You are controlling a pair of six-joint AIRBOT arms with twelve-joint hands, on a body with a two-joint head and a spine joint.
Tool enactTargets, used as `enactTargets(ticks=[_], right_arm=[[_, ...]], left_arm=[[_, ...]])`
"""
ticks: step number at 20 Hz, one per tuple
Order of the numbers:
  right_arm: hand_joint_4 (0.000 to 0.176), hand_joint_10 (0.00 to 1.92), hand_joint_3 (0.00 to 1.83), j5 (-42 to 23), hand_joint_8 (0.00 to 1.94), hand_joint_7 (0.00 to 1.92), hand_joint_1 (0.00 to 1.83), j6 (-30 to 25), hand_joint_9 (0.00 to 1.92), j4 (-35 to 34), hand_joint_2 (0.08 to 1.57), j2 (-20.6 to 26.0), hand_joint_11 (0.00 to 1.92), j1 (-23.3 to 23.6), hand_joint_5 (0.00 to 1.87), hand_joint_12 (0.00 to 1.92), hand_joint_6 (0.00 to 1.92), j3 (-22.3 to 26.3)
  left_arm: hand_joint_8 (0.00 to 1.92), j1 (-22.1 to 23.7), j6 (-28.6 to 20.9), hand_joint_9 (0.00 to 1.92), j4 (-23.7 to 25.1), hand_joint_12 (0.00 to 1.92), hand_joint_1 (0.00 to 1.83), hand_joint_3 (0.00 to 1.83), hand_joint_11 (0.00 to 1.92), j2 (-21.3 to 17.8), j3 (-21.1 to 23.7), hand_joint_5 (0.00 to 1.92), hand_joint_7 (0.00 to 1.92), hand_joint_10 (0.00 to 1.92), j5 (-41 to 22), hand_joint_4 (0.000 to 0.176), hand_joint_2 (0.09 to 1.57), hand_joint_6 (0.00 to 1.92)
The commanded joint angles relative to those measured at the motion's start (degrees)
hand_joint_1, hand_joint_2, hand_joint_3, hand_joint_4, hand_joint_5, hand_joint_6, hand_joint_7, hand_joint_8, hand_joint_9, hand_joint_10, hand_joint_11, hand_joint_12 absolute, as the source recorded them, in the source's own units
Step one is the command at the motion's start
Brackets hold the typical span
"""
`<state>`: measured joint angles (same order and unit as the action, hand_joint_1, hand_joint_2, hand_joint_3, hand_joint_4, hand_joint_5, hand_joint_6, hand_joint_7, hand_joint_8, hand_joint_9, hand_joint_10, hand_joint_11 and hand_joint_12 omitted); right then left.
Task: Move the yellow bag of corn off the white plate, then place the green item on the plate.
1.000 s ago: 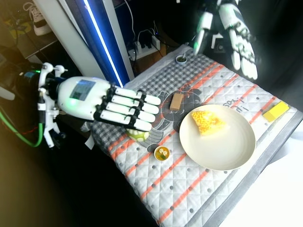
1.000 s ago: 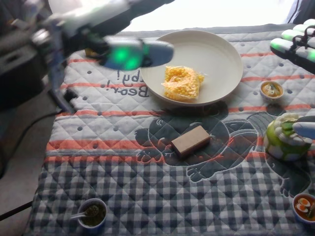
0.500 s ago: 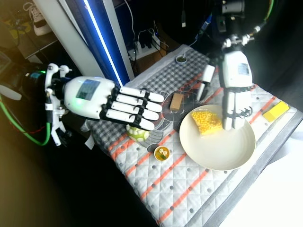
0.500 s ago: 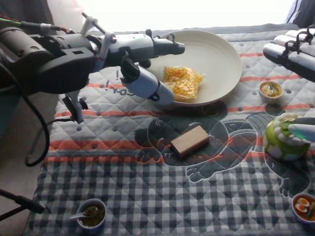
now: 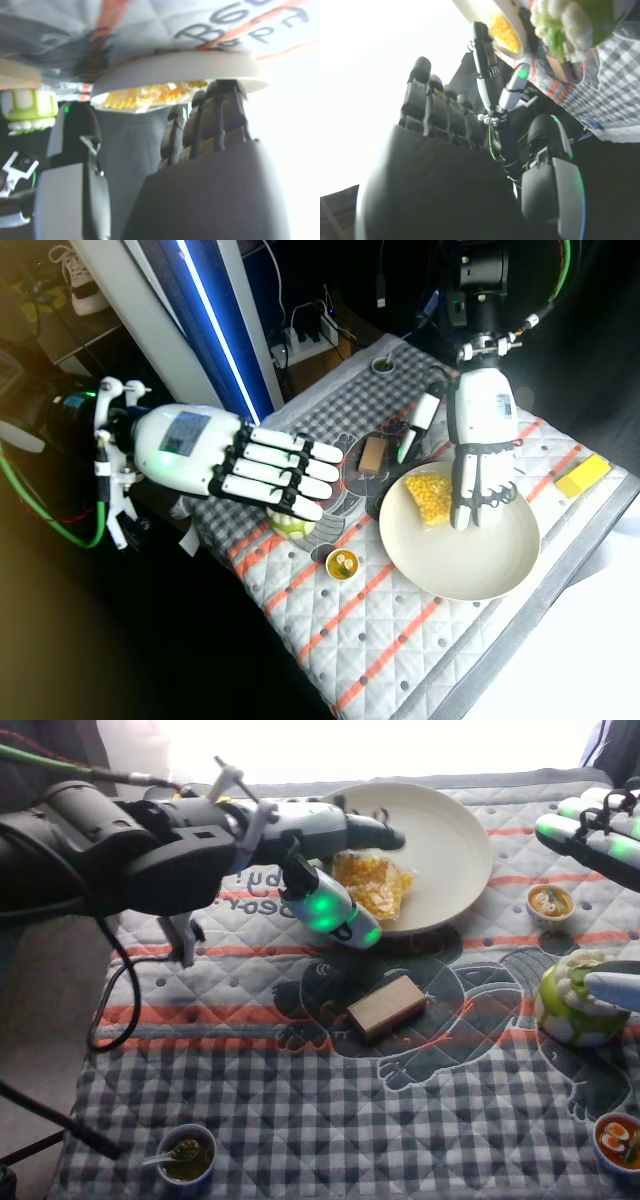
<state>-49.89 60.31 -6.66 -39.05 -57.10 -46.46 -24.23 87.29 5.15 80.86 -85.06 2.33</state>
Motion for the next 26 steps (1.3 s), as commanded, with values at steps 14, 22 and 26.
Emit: enactTargets(ticks=[14,22,26], right_arm=[[0.038,0.00,0.00,-7.0,0.00,0.00,0.36,-0.9,0.00,-1.0,1.28,-0.6,0.00,-0.4,0.00,0.78,0.00,-0.3],[0.038,0.00,0.00,-7.0,0.00,0.00,0.41,-1.6,0.00,-1.1,1.29,-0.9,0.00,-0.6,0.00,0.35,0.00,-0.2],[0.061,0.00,0.00,-7.0,0.00,0.00,0.33,-1.7,0.00,-1.2,1.26,-0.9,0.00,-0.6,0.00,0.50,0.00,-0.2]], left_arm=[[1.92,1.9,0.7,1.40,-2.0,1.92,1.36,0.12,1.43,-13.8,14.4,1.05,1.31,1.92,-17.4,0.000,1.09,1.92],[1.92,-9.8,-11.0,1.48,6.8,1.92,1.50,0.14,1.60,-27.4,30.4,1.01,1.30,1.92,-31.6,0.000,1.08,1.92],[1.80,-16.1,-16.0,1.05,8.4,1.92,1.16,0.37,1.13,-25.3,30.1,0.54,0.79,1.92,-29.0,0.000,1.15,1.76]])
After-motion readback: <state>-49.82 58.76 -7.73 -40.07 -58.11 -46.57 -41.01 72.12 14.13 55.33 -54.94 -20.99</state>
